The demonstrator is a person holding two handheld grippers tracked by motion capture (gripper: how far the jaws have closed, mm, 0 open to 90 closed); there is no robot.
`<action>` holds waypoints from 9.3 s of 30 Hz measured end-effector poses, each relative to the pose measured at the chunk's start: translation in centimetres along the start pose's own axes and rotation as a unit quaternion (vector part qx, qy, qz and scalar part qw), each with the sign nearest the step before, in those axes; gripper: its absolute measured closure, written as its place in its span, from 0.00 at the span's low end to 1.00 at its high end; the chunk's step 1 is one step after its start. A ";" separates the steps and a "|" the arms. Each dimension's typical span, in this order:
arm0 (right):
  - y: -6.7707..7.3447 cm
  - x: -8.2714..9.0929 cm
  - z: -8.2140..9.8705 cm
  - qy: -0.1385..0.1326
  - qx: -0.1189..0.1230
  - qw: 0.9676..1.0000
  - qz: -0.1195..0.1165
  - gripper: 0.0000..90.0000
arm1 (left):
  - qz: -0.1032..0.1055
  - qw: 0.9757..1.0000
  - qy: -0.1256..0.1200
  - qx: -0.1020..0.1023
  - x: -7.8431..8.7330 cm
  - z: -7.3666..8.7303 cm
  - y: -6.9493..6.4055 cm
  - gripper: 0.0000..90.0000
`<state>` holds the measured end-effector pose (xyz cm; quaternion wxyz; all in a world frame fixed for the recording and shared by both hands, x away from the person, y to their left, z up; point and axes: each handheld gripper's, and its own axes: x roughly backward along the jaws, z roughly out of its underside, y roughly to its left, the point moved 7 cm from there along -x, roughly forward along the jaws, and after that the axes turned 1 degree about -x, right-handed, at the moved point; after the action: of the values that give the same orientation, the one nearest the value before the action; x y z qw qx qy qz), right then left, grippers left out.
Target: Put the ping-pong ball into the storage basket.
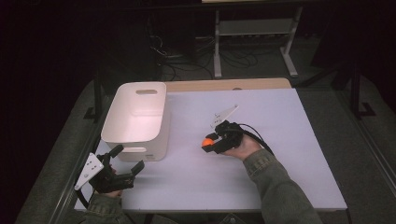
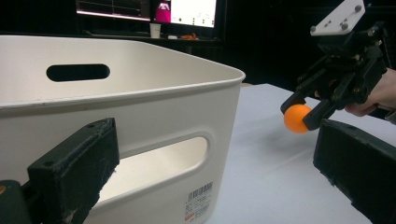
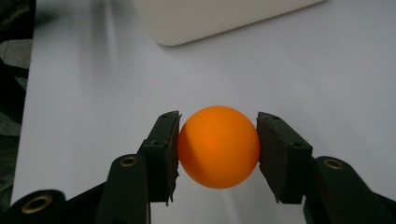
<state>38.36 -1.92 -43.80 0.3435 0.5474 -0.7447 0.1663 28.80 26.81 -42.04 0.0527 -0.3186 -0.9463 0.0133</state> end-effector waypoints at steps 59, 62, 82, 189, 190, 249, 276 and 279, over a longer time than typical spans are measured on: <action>0.6 2.8 -8.4 0.004 0.068 0.998 0.006 0.55 | 0.000 1.000 0.004 0.002 -0.1 0.1 0.0 0.00; 0.6 2.8 -8.9 0.003 0.073 0.997 0.007 0.55 | 0.000 1.000 0.004 0.001 -0.1 0.1 0.0 0.00; 1.0 2.6 -12.7 -0.001 0.098 0.995 0.003 0.55 | 0.003 1.000 0.005 0.002 -0.1 0.1 -0.1 0.00; 2.6 -8.4 -20.0 0.020 0.110 0.991 -0.074 0.51 | 0.007 1.000 0.005 0.004 0.1 0.1 -0.2 0.00; 2.7 -8.3 -20.1 0.016 0.109 0.991 -0.072 0.47 | 0.007 1.000 0.005 0.005 0.1 0.1 -0.2 0.00; -1.0 0.5 -15.6 -0.046 0.059 0.997 0.006 0.01 | 0.002 1.000 0.010 -0.002 0.0 0.3 -0.2 0.00; -2.1 2.5 -12.0 -0.058 0.036 0.998 0.014 0.02 | 0.000 1.000 0.014 -0.001 -0.2 0.4 -0.2 0.00; -2.2 2.7 -11.6 -0.059 0.033 0.998 0.014 0.02 | 0.000 1.000 0.014 -0.001 -0.2 0.4 -0.1 0.00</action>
<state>43.77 2.64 -33.95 0.2781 0.5570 -0.7653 0.1633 28.80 26.60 -42.43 0.0655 -0.3186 -0.9456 0.0075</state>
